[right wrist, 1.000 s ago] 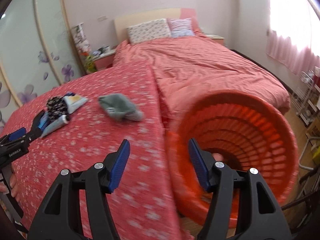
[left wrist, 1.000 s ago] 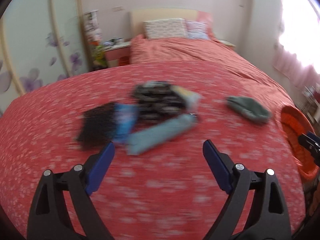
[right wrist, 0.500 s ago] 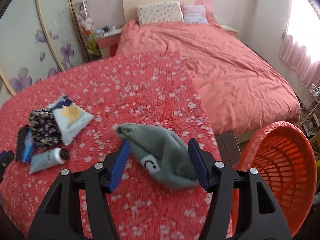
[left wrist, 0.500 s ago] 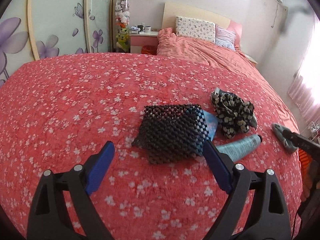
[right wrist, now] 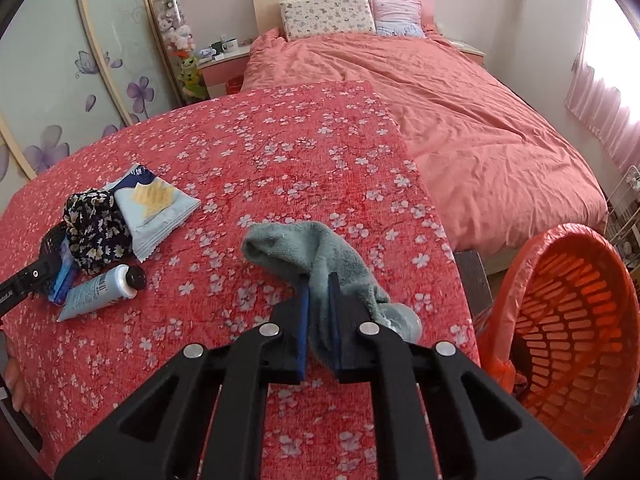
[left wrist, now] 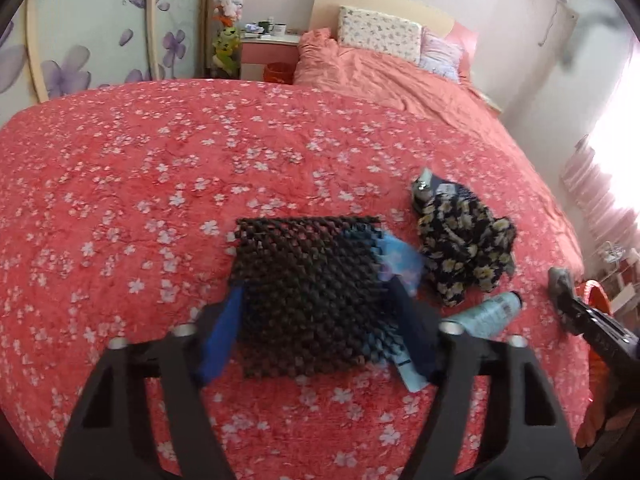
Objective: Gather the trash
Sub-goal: 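Grasp the grey sock with the right gripper while the left gripper grasps the black mesh pad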
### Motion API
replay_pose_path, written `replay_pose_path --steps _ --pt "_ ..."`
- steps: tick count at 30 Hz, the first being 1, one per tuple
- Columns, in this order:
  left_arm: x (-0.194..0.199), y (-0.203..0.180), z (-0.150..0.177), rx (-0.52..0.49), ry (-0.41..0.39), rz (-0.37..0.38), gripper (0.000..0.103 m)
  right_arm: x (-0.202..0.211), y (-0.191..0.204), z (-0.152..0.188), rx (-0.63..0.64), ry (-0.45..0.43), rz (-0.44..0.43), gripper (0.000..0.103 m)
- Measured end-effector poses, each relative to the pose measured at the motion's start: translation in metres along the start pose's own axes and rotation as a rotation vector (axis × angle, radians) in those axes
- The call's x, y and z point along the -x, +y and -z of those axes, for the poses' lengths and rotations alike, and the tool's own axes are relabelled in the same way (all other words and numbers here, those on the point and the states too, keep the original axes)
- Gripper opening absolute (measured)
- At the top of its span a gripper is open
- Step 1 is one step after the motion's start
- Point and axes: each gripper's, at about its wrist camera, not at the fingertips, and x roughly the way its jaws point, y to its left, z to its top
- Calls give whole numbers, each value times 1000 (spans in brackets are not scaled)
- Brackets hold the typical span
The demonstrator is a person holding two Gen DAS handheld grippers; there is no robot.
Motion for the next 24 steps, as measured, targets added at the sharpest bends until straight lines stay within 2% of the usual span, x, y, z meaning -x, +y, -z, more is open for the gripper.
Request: replay_pose_path --steps 1,3,6,11,15,19,22,24 --pt "1 1 -1 -2 1 29 48 0 1 0 -4 0 -3 9" --pt "4 3 -1 -4 -11 23 32 -1 2 -2 -10 0 -10 8" --pt "8 9 -1 -6 -21 20 15 3 4 0 -15 -5 -20 8" --pt "26 19 10 -11 -50 5 14 16 9 7 -23 -18 -55 8" --pt "51 19 34 -43 -72 -7 14 25 19 19 -9 -13 -95 8" --pt "63 10 61 -85 -52 11 15 26 35 35 21 3 -131 8" --pt "60 -3 75 -123 -27 7 17 24 47 42 58 2 -117 9" --pt "57 -9 81 -142 -27 -13 23 23 50 43 70 -5 -100 9"
